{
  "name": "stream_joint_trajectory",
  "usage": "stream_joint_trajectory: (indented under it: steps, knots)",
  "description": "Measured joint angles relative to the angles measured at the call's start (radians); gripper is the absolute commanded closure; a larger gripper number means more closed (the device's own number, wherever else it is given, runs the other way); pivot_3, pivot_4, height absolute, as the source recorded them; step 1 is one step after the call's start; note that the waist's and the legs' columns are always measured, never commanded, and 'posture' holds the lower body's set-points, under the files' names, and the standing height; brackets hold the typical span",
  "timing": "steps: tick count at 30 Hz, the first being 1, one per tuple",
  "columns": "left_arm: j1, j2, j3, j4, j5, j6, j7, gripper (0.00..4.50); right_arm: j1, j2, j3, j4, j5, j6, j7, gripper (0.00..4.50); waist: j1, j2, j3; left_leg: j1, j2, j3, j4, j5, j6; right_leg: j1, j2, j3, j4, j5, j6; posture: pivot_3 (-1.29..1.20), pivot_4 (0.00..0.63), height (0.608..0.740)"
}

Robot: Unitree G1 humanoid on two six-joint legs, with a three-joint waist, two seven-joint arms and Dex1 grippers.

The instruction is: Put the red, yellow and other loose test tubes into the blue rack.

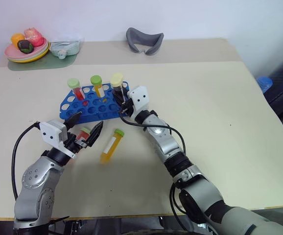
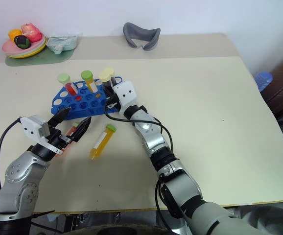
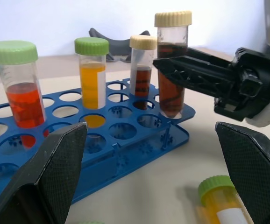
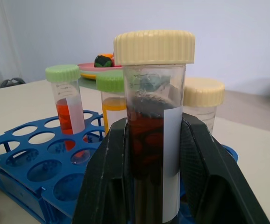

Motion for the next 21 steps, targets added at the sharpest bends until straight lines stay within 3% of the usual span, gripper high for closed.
stream_joint_trajectory:
  steps: [5,6,11,12,17,21]
  knots:
    - [0.0,0.0,-0.001,-0.001,-0.001,0.001,0.0,0.0,0.0,0.001,-0.014,0.023,-0.011,-0.013,0.012,3.71,0.001,0.0,0.0,0.0,0.0,0.0,0.0,0.0,0.0,0.0,0.0,0.0,0.0,0.0,0.0,0.0,0.15,0.74]
    - [-0.001,0.0,-0.001,-0.001,-0.001,0.001,0.0,0.0,0.0,0.001,-0.019,0.024,-0.009,-0.013,0.026,2.65,0.001,0.0,0.0,0.0,0.0,0.0,0.0,0.0,0.0,0.0,0.0,0.0,0.0,0.0,0.0,0.0,0.15,0.74]
    - [-0.001,0.0,-0.002,-0.001,-0.002,0.003,0.001,0.0,0.0,0.001,-0.042,0.019,0.018,-0.013,0.069,0.26,0.0,0.0,0.0,0.0,0.0,0.0,0.0,0.0,0.0,0.0,0.0,0.0,0.001,0.0,0.0,0.0,0.15,0.74]
    - [-0.001,0.0,-0.002,-0.002,-0.002,0.007,0.001,0.0,0.0,0.0,-0.044,0.005,0.019,-0.013,0.071,0.06,0.0,0.0,0.0,0.0,0.0,0.0,0.0,0.0,0.0,0.0,0.0,0.0,0.001,0.0,0.0,0.0,0.15,0.74]
    - [-0.009,0.043,-0.003,-0.043,-0.014,0.086,0.015,0.0,0.018,-0.037,-0.062,-0.172,0.029,0.021,0.083,0.06,0.002,0.0,0.0,0.0,0.0,0.0,0.0,0.0,0.0,0.0,0.0,0.0,0.002,0.0,0.0,0.0,0.15,0.74]
    - [-0.066,0.132,-0.004,-0.123,-0.03,0.217,0.048,0.0,0.08,-0.161,-0.101,-0.41,0.104,0.164,0.155,0.06,0.008,0.0,0.0,0.0,-0.001,-0.001,0.001,0.0,0.0,0.001,-0.001,0.0,0.001,0.0,0.0,0.0,0.15,0.74]
